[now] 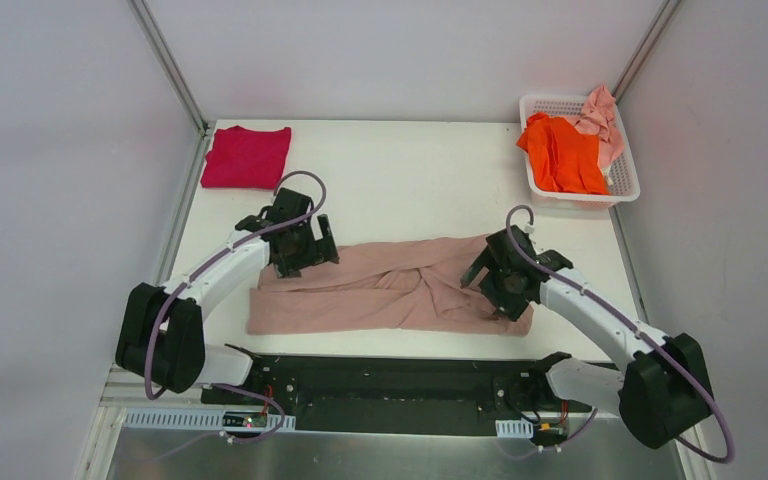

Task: Fold and stack the t-shirts
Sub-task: Fold the other side of the tshirt into a rectangle, then rotate the tshirt 90 degrees

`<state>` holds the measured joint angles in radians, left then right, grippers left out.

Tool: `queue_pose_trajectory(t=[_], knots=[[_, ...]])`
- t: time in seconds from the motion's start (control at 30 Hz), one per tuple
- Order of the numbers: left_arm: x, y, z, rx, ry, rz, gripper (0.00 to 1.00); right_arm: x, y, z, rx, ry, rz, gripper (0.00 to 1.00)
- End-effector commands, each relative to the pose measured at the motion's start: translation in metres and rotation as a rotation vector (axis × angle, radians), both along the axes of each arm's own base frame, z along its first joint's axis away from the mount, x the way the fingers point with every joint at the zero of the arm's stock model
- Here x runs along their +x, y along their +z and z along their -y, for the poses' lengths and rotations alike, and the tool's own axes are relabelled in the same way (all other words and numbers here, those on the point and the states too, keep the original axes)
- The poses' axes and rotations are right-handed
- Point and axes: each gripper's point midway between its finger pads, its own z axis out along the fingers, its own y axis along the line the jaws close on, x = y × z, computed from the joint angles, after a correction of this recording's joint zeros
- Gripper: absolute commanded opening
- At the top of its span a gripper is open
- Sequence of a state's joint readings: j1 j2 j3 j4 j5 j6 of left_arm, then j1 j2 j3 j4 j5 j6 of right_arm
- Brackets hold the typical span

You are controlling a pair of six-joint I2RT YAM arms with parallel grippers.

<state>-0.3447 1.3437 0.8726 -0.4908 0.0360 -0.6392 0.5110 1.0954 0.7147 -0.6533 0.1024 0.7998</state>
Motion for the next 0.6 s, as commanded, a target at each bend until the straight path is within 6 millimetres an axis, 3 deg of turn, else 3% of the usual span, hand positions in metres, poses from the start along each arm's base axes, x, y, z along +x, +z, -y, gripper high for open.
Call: queue_pose_trajectory(t=[0.0,0.17,0.3,0.4,0.57], knots=[[-0.013,-0.021,-0.007,0.052,-0.009,-0.064,0.99,0.004,-0.028,0.019,-0.031,-0.173,-0.090,0.99],[-0.028,-0.055,-0.032,0.172,0.055,-0.152,0.99,0.016,-0.054,0.036,-0.097,-0.216,-0.167,0.99],[-0.035,-0.068,-0.039,0.194,0.088,-0.198,0.99,0.024,-0.072,0.049,-0.151,-0.229,-0.239,0.99],[-0.036,-0.068,-0.033,0.156,0.104,-0.207,0.99,0.048,-0.075,0.049,-0.149,-0.236,-0.223,0.99],[-0.037,-0.060,-0.016,0.052,0.151,-0.204,0.99,0.110,-0.078,0.028,-0.111,-0.184,-0.202,0.99]])
